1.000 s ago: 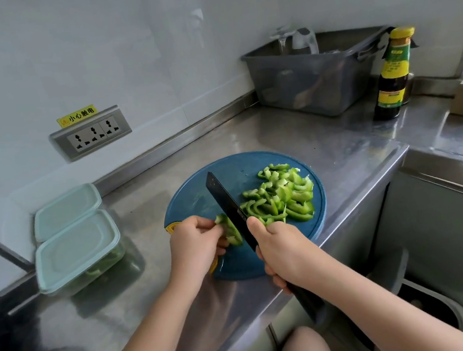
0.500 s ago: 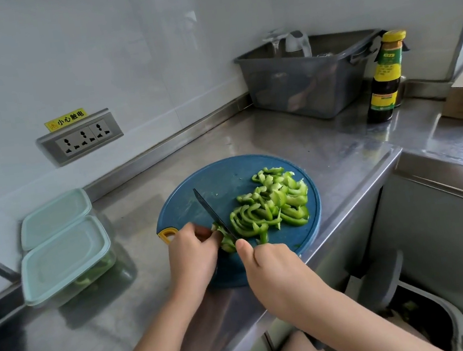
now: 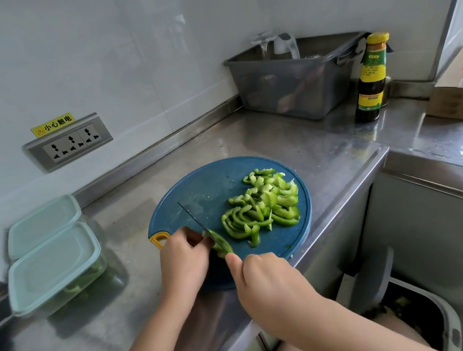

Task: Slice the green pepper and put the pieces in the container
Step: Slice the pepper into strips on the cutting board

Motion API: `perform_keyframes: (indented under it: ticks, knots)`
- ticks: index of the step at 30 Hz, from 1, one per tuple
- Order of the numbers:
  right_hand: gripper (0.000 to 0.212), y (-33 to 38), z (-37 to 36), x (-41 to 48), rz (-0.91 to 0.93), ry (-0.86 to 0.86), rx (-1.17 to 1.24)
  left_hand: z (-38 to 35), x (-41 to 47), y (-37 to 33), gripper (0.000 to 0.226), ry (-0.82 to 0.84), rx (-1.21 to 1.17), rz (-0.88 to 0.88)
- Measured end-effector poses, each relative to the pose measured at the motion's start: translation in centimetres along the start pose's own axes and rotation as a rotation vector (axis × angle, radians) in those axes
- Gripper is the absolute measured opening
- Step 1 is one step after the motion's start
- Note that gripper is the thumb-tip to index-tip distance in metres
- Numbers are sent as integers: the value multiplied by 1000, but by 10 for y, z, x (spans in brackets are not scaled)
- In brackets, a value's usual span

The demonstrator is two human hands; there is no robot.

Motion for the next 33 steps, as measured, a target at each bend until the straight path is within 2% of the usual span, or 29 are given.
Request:
perform_keyframes:
  ticks: [6,10,15,20,24,27,30,33]
  knots:
    - [47,6,-6,10,69,55,-120,-1,4,-1,1,65,24,-33]
    - [32,15,-12,23,145,103,-216,-3,9,-1,9,92,90,-44]
    - [28,33,-18,36,160,136,-266,-6,12,4,4,121,139,-31]
    - [32,37,-22,42,166,186,-312,-5,11,1,27,113,146,-46]
    - [35,39,-17,60,70,159,-217,-6,9,1,26,102,147,-81]
    - [34,28,-4,70,-56,119,-21,-3,8,4,20,81,84,-50]
    - [25,-1,-2,64,-198,220,61,-3,6,14,11,97,-76,47]
    - [41,-23,2,42,-260,240,224,-3,6,16,12,117,-149,95]
Point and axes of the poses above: each hand's wrist, its own x-axis towards the middle knuckle, its own z-axis out of the back of the hand, y = z × x, the point moved 9 cm from there along x, towards the middle knuckle, and after that the axes turned 2 degrees about x, right-handed, at the moved point
